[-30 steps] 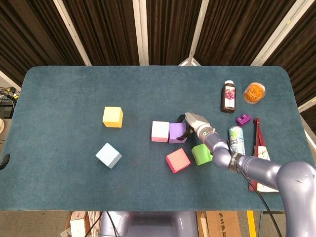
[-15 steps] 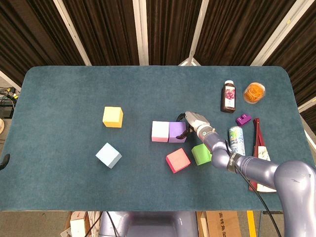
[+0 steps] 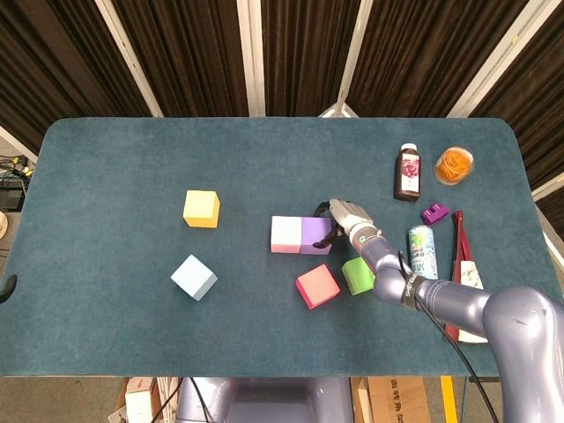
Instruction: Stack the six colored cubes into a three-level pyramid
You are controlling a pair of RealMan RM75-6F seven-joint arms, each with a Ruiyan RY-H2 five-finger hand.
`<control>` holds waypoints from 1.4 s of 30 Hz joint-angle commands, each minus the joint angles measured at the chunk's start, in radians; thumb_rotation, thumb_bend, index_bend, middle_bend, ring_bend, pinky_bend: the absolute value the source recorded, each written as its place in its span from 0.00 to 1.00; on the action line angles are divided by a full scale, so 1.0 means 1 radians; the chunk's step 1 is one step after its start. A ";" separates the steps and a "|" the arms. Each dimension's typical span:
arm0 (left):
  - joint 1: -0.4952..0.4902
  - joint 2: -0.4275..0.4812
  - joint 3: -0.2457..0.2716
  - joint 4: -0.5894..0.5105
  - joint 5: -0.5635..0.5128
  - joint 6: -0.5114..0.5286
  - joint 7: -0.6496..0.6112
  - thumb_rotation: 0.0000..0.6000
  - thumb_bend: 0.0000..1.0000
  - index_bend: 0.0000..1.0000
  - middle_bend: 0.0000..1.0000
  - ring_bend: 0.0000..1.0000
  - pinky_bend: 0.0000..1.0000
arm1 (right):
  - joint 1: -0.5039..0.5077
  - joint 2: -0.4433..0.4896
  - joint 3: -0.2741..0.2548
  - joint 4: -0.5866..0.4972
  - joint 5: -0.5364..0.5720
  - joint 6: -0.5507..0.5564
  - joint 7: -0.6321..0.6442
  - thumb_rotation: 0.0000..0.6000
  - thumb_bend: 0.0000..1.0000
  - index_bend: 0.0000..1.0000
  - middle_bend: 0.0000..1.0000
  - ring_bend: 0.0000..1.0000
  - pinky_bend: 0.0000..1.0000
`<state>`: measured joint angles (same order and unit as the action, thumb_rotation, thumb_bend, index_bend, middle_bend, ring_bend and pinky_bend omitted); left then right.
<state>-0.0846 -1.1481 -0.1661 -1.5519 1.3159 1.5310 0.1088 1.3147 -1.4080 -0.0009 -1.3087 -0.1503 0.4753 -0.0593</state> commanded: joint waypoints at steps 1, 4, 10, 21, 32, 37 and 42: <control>0.000 0.000 0.000 0.000 0.000 0.000 0.001 1.00 0.36 0.10 0.00 0.00 0.00 | 0.001 0.000 -0.003 0.000 0.000 -0.003 -0.004 1.00 0.30 0.32 0.19 0.07 0.00; 0.000 0.000 0.000 0.000 -0.001 0.001 0.002 1.00 0.36 0.10 0.00 0.00 0.00 | 0.002 0.005 -0.005 -0.001 -0.001 -0.010 -0.006 1.00 0.30 0.30 0.17 0.05 0.00; -0.001 -0.002 0.000 0.000 -0.001 -0.002 0.006 1.00 0.36 0.10 0.00 0.00 0.00 | 0.006 0.023 -0.013 -0.013 -0.010 -0.031 -0.007 1.00 0.30 0.26 0.13 0.01 0.00; 0.000 -0.002 0.000 -0.001 -0.002 0.000 0.006 1.00 0.36 0.10 0.00 0.00 0.00 | 0.012 0.028 -0.022 -0.024 -0.005 -0.018 -0.003 1.00 0.30 0.19 0.11 0.00 0.00; 0.000 -0.001 -0.001 -0.002 -0.004 0.000 0.006 1.00 0.36 0.10 0.00 0.00 0.00 | 0.019 0.034 -0.028 -0.043 -0.003 -0.021 -0.005 1.00 0.30 0.17 0.10 0.00 0.00; -0.001 -0.002 0.000 -0.002 -0.002 -0.001 0.007 1.00 0.36 0.10 0.00 0.00 0.00 | 0.024 0.041 -0.034 -0.059 -0.004 -0.023 -0.006 1.00 0.30 0.16 0.10 0.00 0.00; 0.000 -0.002 0.000 -0.003 -0.003 0.001 0.007 1.00 0.36 0.10 0.00 0.00 0.00 | 0.023 0.040 -0.030 -0.065 -0.008 -0.014 0.002 1.00 0.28 0.14 0.10 0.00 0.00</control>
<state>-0.0844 -1.1497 -0.1659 -1.5553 1.3133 1.5321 0.1164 1.3377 -1.3680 -0.0316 -1.3734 -0.1576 0.4612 -0.0575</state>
